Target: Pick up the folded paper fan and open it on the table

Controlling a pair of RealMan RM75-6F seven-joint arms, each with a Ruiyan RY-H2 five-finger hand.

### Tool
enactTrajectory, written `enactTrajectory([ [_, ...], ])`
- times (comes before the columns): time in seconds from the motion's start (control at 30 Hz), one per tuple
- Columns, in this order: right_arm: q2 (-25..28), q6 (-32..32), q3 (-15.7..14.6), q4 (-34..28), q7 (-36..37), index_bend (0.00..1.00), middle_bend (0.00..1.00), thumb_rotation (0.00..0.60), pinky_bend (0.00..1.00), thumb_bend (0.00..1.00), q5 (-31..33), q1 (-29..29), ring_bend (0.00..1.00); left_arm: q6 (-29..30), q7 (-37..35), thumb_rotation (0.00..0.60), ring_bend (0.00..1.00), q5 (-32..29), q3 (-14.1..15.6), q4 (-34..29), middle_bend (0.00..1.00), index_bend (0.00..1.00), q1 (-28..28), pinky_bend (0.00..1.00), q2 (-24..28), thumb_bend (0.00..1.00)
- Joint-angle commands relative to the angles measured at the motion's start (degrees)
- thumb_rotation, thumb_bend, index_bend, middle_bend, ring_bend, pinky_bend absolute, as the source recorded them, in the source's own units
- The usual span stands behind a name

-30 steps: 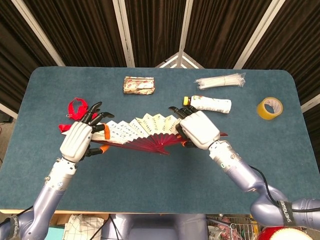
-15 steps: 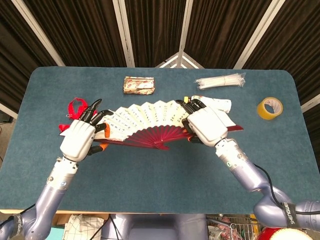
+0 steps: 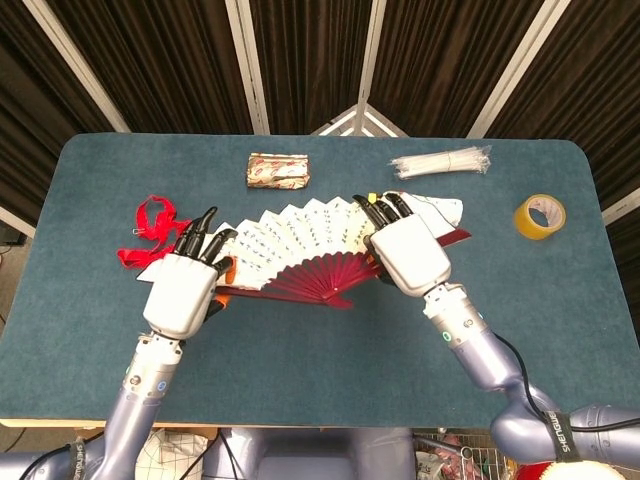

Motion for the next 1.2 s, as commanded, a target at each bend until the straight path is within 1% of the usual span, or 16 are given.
enactTrajectory([
  [0.03,-0.23,-0.18,-0.16,0.12,-0.63,0.81,0.14,0.600,0.17,0.55,0.43,-0.12,0.22,0.28,0.40,0.600,0.00,1.13,0.53,1.23,0.25,0.67,-0.39,0.16,-1.30,0.52],
  [0.2,-0.65,-0.89,-0.45,0.93,-0.65,0.81,0.14,0.600,0.17,0.55,1.14,-0.33,0.22,-0.21,0.50,0.600,0.00,2.58,0.88,3.56,0.25,0.67,-1.12,0.16,-2.75,0.52],
  [0.33,-0.66,-1.39,-0.52,1.73,-0.63,0.81,0.14,0.600,0.17,0.55,1.44,-0.44,0.22,-0.90,1.10,0.600,0.00,3.49,1.02,4.51,0.26,0.68,-1.69,0.16,-2.96,0.52],
  [0.53,-0.05,-1.78,-0.51,1.53,0.21,0.81,0.14,0.600,0.17,0.55,0.74,-0.98,0.22,-1.31,0.28,0.600,0.00,2.83,1.10,4.84,0.26,0.67,-1.38,0.16,-2.27,0.52],
  [0.67,0.55,-1.50,-0.49,0.99,0.01,0.81,0.14,0.600,0.17,0.55,-0.27,-1.32,0.22,-2.04,-2.87,0.600,0.00,1.32,0.92,5.35,0.26,0.67,-0.88,0.16,-0.95,0.52],
  [0.77,1.10,-1.62,-0.15,0.01,1.05,0.81,0.14,0.600,0.17,0.55,-0.93,-1.60,0.22,-2.94,-6.71,0.600,0.00,0.23,0.48,5.95,0.26,0.67,-0.71,0.16,0.10,0.52],
  [0.9,1.68,-2.23,0.77,-1.00,4.02,0.81,0.14,0.600,0.17,0.55,-2.64,-1.86,0.22,-5.45,-12.17,0.600,0.00,-1.04,-0.29,6.77,0.25,0.64,-1.25,0.16,1.82,0.52],
  [1.07,1.97,-3.08,0.62,-1.45,4.31,0.81,0.14,0.600,0.17,0.55,-5.13,-1.75,0.22,-8.04,-16.90,0.600,0.00,-1.22,-0.90,7.22,0.25,0.64,-2.31,0.16,3.10,0.52],
  [1.2,2.14,-3.37,0.51,-1.72,3.39,0.81,0.14,0.600,0.17,0.55,-5.80,-1.60,0.22,-8.98,-17.35,0.600,0.00,-1.37,-0.74,7.83,0.25,0.64,-2.75,0.16,3.52,0.52],
])
